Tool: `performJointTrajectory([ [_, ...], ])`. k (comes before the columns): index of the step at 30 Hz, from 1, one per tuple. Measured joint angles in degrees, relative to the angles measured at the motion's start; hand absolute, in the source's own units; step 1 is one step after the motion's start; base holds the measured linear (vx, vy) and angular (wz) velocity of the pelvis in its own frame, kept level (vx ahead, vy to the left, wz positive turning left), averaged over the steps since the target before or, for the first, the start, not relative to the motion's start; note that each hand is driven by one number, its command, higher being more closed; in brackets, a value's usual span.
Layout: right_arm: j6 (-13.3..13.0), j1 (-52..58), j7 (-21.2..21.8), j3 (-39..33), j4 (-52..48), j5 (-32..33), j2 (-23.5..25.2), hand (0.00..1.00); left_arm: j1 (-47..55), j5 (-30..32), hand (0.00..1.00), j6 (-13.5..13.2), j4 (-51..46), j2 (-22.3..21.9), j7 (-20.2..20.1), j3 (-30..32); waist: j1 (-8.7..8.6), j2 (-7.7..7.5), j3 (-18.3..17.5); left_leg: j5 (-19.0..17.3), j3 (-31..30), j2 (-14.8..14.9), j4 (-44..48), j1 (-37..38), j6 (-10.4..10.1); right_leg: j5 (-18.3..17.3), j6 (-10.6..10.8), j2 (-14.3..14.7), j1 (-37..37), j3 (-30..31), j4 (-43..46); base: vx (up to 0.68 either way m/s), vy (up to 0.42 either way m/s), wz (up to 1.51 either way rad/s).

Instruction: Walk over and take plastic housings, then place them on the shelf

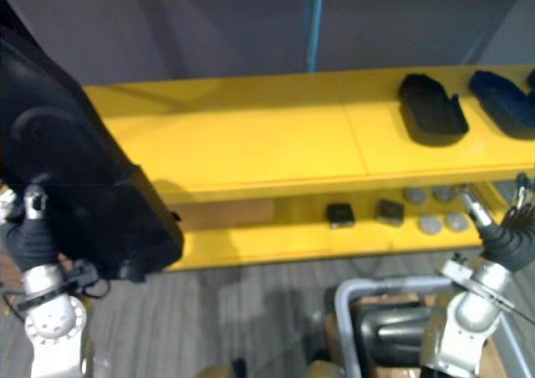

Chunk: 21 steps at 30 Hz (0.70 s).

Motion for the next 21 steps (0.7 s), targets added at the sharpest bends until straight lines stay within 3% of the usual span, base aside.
performJointTrajectory([
  [3,-0.21,0.36,1.15,0.75,-4.01,-0.11,-0.28,0.00,0.82,-0.07,1.00,0.44,-0.15,-0.02,1.29,0.05,0.09,1.06,-0.53,0.01,2.31,0.32,2.76,0.44,0.01,-1.87,-0.01,-0.89,-0.23,2.34,2.91,0.10,0.016,-0.31],
  [4,-0.63,0.21,1.82,0.58,-4.84,0.07,-0.37,0.00,0.50,-0.24,1.00,0.47,-0.51,-0.04,1.43,0.08,0.01,0.78,-0.87,0.42,2.65,-0.60,0.08,1.34,0.16,-1.70,0.23,-1.79,-0.83,2.88,2.61,0.12,0.010,-0.15],
  [5,-0.82,-0.05,1.96,0.61,-5.43,0.13,-0.56,0.00,0.05,-0.21,1.00,0.55,-1.08,-0.26,1.32,-0.07,-0.32,-0.59,-0.39,0.05,3.59,-1.57,-1.10,1.30,1.73,-1.37,0.73,-3.68,-0.92,3.35,1.87,0.07,-0.006,-0.06],
  [6,-1.03,-0.21,1.96,0.85,-5.53,0.13,-0.60,0.00,-0.10,-0.20,1.00,0.55,-1.49,-0.28,1.15,-0.27,-0.34,-1.10,-0.28,-1.13,4.42,-1.31,-2.46,1.40,3.52,-1.09,1.21,-4.24,-0.91,3.91,1.40,0.01,-0.094,-0.07],
  [7,-1.14,-0.94,1.84,1.06,-5.51,0.16,-0.89,0.00,-0.23,-0.21,1.00,0.53,-1.94,-0.32,1.08,-0.91,-0.35,-1.59,-0.23,-1.44,4.79,0.19,-6.49,1.90,3.78,-0.91,1.46,-5.38,-0.61,4.95,0.82,-0.04,-0.174,-0.24],
  [10,-1.24,-3.79,1.08,2.81,-4.33,0.09,-1.81,0.00,0.25,-0.05,1.00,0.45,-2.01,-0.53,1.07,-2.38,0.04,-1.59,-0.23,1.10,2.56,5.07,-14.08,2.18,0.26,-2.07,2.03,-7.64,1.35,7.94,-0.33,-0.08,-0.106,-0.46],
  [12,-1.23,-5.33,0.28,3.66,-2.35,0.01,-3.34,0.00,0.87,0.02,1.00,0.30,-2.10,-0.58,1.03,-2.35,0.40,-0.88,-0.65,2.98,-1.33,5.70,-17.87,2.90,-2.39,-3.24,4.82,-8.10,0.91,11.18,1.09,-0.04,0.159,-0.87],
  [13,-1.17,-5.58,-0.13,3.75,-1.42,-0.09,-4.03,0.00,1.77,-0.17,1.00,0.24,-2.15,-0.48,0.98,-2.24,0.69,0.46,-1.50,6.29,-3.41,5.23,-17.90,3.12,-5.14,-3.55,6.30,-7.96,0.47,13.46,1.13,0.10,0.417,-1.13],
  [14,-0.89,-4.59,-0.71,4.23,-0.34,-0.13,-1.68,0.00,2.42,-0.47,1.00,0.53,-1.63,0.20,0.78,-1.43,0.63,-1.53,-2.28,3.91,-1.24,3.23,-14.61,3.09,-5.41,-2.84,6.16,-10.15,0.53,16.40,0.06,0.16,0.416,-0.97],
  [15,-0.88,-3.73,-0.86,4.20,-0.17,-0.06,-0.74,0.00,2.47,-0.49,1.00,0.68,-1.42,0.13,0.57,-1.05,0.03,-2.30,-2.63,3.09,-0.83,2.73,-13.89,2.79,-4.90,-1.07,6.11,-10.95,1.09,16.48,-0.95,0.19,0.347,-0.66],
  [16,-0.87,-3.03,-0.84,4.25,0.38,-0.04,0.81,0.00,2.36,-0.73,1.00,0.85,-0.95,0.16,-0.03,0.07,-0.49,-3.37,-2.89,2.41,0.63,2.72,-13.70,2.95,-3.99,3.67,6.14,-11.36,0.98,16.11,-3.20,0.16,0.230,-0.44],
  [17,-0.88,-3.03,-0.86,4.24,0.71,-0.14,1.37,0.00,1.95,-0.91,1.00,0.92,-0.25,0.57,-0.66,0.81,-0.80,-3.74,-3.11,2.10,1.88,3.18,-13.80,3.02,-3.48,8.30,5.17,-10.98,0.91,13.37,-5.69,0.13,0.191,-0.51],
  [19,-0.91,-4.03,-0.97,4.33,1.88,-1.36,1.37,0.00,1.03,-0.97,1.00,1.09,0.73,1.70,-2.32,2.12,-0.72,-3.97,-3.28,2.19,3.95,4.15,-14.63,3.78,-3.26,13.41,4.49,-10.34,1.03,7.32,-9.24,0.11,0.056,-0.55],
  [21,-0.25,-6.27,-1.22,5.08,4.13,-2.87,1.29,0.00,0.00,-1.20,1.00,3.13,1.71,2.49,-3.72,4.31,0.02,-4.68,-3.72,2.20,5.86,5.04,-15.08,5.02,-3.23,14.52,4.51,-8.28,1.76,3.66,-12.27,0.11,-0.087,-0.69],
])
